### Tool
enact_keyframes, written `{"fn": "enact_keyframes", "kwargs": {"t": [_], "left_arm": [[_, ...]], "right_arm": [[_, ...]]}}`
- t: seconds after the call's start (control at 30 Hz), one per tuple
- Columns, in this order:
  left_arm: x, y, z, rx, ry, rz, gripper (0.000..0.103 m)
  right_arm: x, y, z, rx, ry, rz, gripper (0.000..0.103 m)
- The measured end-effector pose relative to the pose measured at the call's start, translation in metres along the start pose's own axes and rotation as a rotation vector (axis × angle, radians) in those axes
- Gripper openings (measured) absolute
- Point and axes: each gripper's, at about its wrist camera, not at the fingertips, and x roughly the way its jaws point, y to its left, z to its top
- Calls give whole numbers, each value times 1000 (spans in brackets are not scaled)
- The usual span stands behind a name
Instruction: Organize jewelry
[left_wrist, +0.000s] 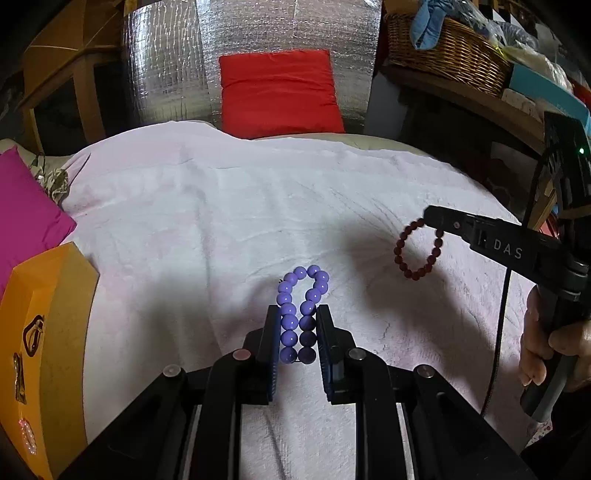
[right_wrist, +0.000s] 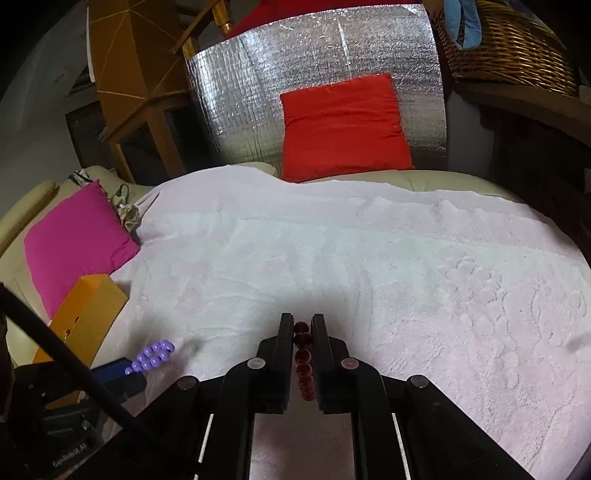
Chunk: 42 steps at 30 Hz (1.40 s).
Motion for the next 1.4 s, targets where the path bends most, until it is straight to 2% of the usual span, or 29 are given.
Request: {"fn": "enact_keyframes", "kwargs": {"t": [0.17, 0.23, 0.33, 0.53, 0.67, 0.77, 0.87, 1.0, 1.03, 1.1, 1.3, 1.37, 1.4], "left_arm": [[2, 4, 0, -19, 8, -2, 20], [1, 5, 1, -25, 1, -9, 11], [-1, 8, 2, -32, -7, -14, 10], [3, 14, -1, -13, 21, -38, 11], [6, 32, -4, -19, 60, -5, 11], [6, 51, -10, -52, 77, 19, 15], [5, 57, -15, -36, 85, 29, 23], [4, 45, -21, 32, 92, -26, 39], [6, 41, -22, 51, 101, -28, 47], [13, 36, -24, 70, 124, -15, 55], [25, 32, -29, 65, 152, -47, 55], [30, 33, -29, 38, 164, -81, 50], [32, 33, -29, 29, 169, -92, 43]], "right_arm": [[8, -26, 1, 63, 29, -27, 10], [11, -36, 2, 99, 43, -12, 10], [10, -43, 3, 135, 40, 9, 10], [7, -37, 4, 109, 31, 33, 10], [11, -35, 0, 96, 58, 38, 10], [16, -34, -3, 91, 78, 41, 10], [21, -35, -5, 93, 97, 39, 10], [28, -38, -8, 108, 126, 25, 10], [30, -39, -8, 112, 132, 20, 10], [33, -40, -9, 121, 144, 12, 10], [38, -41, -14, 123, 175, 0, 10], [41, -42, -15, 127, 188, -7, 10], [42, -43, -16, 130, 195, -8, 10]]}}
